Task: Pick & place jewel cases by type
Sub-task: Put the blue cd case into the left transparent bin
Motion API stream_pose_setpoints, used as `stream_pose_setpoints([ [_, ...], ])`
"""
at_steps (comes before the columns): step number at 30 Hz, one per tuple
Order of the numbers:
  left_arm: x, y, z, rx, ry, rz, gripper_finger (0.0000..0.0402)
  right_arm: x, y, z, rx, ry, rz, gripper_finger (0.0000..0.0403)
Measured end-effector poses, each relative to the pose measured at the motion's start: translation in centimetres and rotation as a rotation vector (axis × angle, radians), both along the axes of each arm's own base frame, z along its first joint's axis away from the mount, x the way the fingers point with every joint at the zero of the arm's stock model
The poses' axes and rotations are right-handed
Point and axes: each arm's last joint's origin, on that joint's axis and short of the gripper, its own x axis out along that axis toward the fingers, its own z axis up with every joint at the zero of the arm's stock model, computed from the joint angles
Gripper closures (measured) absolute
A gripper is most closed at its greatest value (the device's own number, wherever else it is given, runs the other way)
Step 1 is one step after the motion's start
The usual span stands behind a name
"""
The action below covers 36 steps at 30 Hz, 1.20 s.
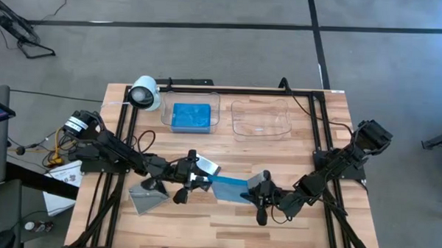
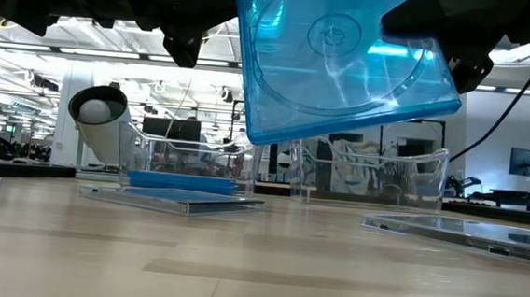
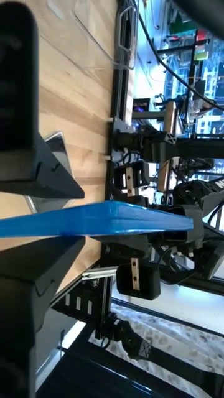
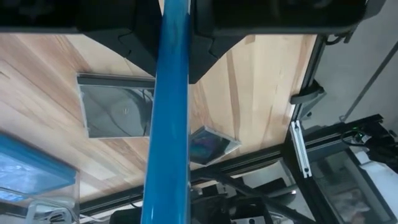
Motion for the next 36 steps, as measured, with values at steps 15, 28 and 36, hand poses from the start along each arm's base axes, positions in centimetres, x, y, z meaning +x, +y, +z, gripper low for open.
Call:
stream_pose_setpoints([
  [15,-0.05,-0.22,0.26,0.001,-0.027,-0.079,0.0355,0.00,0.00,0.01,0.000,0.000,0.000,0.0357],
  [28,-0.06,-0.27,0.43,0.012,-0.047,-0.104,0.0362,-0.07,-0.12,-0.24,-0.028,0.029,-0.005,0.0356],
  [36,-0.04,-0.24,0.39,0.031,-0.048,-0.091,0.0365,-0.24,-0.32,-0.67,-0.070,0.073,-0.016,0.0355],
])
